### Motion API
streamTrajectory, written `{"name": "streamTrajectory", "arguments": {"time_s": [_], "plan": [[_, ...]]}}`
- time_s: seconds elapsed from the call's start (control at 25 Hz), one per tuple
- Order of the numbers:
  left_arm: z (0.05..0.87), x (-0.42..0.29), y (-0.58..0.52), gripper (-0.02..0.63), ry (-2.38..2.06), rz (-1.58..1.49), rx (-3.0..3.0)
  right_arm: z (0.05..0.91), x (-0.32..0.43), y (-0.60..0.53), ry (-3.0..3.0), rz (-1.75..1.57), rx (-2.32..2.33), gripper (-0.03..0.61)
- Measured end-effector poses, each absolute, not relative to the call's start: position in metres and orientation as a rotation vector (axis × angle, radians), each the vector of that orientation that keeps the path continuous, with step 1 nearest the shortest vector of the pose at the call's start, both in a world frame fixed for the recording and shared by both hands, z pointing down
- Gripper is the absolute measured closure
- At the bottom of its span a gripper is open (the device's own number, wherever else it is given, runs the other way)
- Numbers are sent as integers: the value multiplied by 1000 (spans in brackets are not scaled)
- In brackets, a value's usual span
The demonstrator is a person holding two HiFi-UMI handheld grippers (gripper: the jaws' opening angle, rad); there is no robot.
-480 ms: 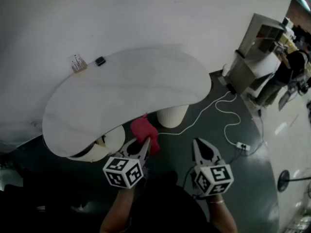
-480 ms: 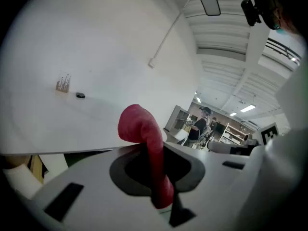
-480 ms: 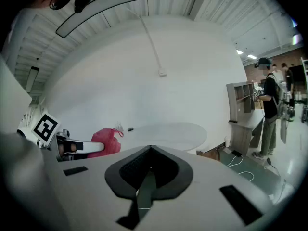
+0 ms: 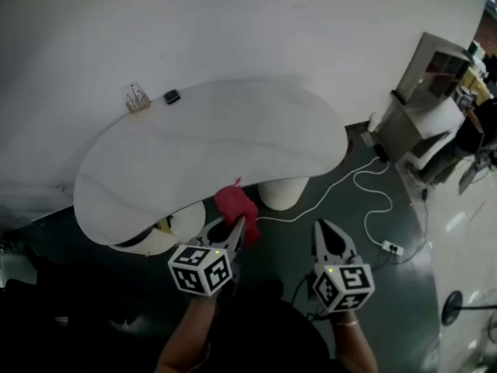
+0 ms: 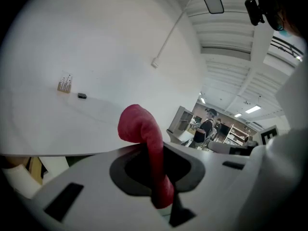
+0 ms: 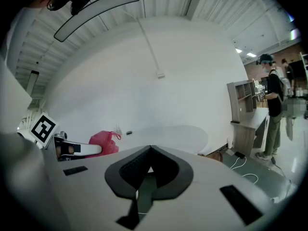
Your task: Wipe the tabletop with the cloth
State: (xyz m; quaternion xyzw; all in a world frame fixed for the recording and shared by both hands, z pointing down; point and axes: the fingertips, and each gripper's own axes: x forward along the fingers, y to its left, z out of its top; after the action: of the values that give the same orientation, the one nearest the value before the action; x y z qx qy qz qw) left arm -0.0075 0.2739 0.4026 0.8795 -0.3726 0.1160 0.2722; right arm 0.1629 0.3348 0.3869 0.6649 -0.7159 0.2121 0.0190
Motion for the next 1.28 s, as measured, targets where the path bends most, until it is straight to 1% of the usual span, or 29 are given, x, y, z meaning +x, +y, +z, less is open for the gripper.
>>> {"name": "streamTrajectory", "arguments": {"time_s": [0.4, 0.6, 0.84, 1.28], "plan": [[398, 2, 243, 563, -1055, 356, 2359, 372, 173, 290, -2293, 622, 2035, 575], [410, -1, 211, 563, -1042, 384, 2330, 378, 163, 258, -2288, 623, 2015, 577], [424, -1, 152, 563, -998, 403, 2317, 382, 152, 205, -2254, 606, 1997, 577], [425, 6, 16, 563, -849, 447, 2330, 387, 137, 89, -2135, 662, 2062, 575]]}}
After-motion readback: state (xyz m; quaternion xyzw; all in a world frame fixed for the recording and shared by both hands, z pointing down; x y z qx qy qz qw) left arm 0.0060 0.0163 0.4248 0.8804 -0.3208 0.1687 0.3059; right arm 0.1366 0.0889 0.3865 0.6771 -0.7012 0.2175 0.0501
